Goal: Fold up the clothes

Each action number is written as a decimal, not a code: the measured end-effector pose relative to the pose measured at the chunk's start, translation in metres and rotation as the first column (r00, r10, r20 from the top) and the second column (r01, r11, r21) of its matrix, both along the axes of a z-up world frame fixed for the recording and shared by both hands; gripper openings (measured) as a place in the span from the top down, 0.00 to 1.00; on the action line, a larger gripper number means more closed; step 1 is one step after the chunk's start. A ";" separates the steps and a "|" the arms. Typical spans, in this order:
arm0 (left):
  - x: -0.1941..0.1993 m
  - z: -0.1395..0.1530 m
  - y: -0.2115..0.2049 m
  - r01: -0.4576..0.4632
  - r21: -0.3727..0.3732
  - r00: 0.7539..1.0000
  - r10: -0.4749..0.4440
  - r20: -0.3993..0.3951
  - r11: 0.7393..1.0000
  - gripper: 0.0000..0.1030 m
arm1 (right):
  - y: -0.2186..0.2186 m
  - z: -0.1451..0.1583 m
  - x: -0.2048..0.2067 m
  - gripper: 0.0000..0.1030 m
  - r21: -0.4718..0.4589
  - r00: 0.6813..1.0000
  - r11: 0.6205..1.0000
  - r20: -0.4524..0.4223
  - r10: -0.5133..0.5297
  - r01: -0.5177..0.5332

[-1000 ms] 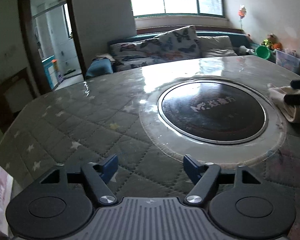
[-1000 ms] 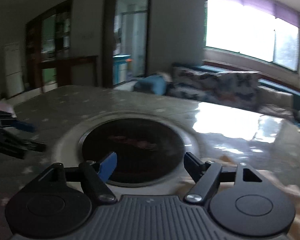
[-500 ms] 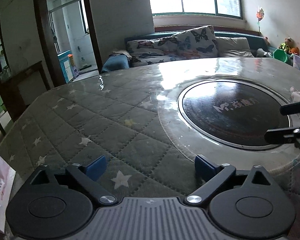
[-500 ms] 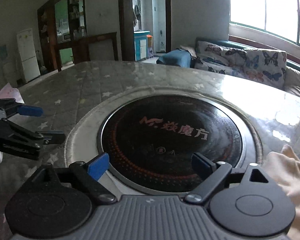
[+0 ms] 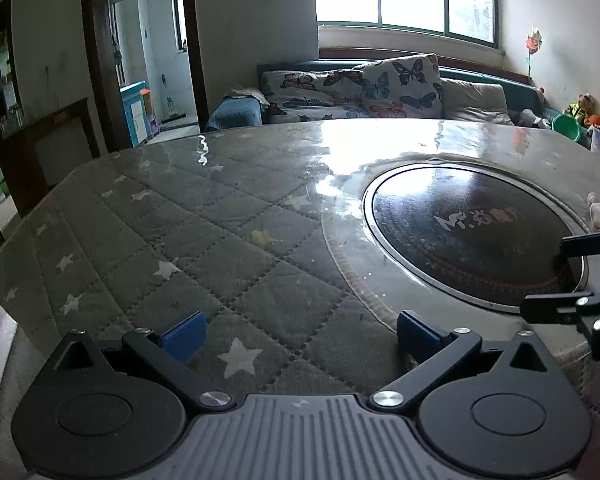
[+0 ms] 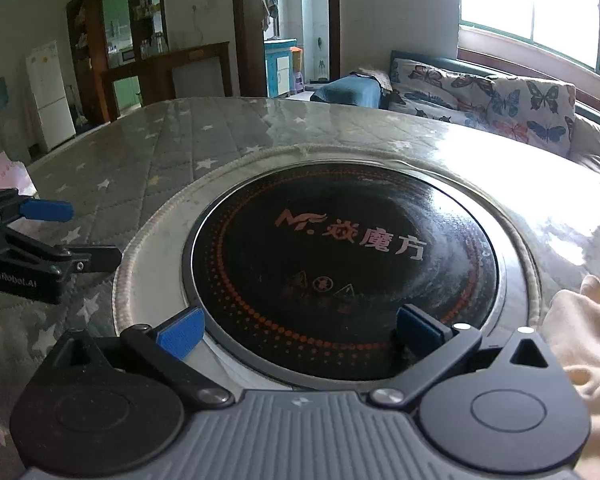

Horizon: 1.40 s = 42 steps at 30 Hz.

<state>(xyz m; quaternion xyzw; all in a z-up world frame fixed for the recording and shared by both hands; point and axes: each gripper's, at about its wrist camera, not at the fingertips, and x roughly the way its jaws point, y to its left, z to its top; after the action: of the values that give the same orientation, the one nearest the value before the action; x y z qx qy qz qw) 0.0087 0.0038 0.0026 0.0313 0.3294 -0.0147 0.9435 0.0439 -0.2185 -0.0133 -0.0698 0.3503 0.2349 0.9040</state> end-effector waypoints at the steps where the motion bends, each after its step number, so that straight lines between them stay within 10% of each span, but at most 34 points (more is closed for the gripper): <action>1: 0.001 0.000 0.002 -0.001 -0.013 1.000 0.001 -0.005 1.000 0.00 | 0.001 -0.001 0.000 0.00 -0.005 1.000 1.000 0.001 0.002 -0.002; 42: -0.001 0.000 0.002 -0.004 -0.044 1.000 0.004 -0.011 0.999 0.00 | -0.005 -0.001 0.002 0.00 -0.006 1.000 1.000 0.004 0.005 -0.005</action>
<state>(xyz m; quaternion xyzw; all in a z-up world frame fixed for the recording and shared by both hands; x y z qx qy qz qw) 0.0075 0.0062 0.0031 0.0099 0.3342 -0.0201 0.9422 0.0461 -0.2235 -0.0146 -0.0741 0.3490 0.2360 0.9039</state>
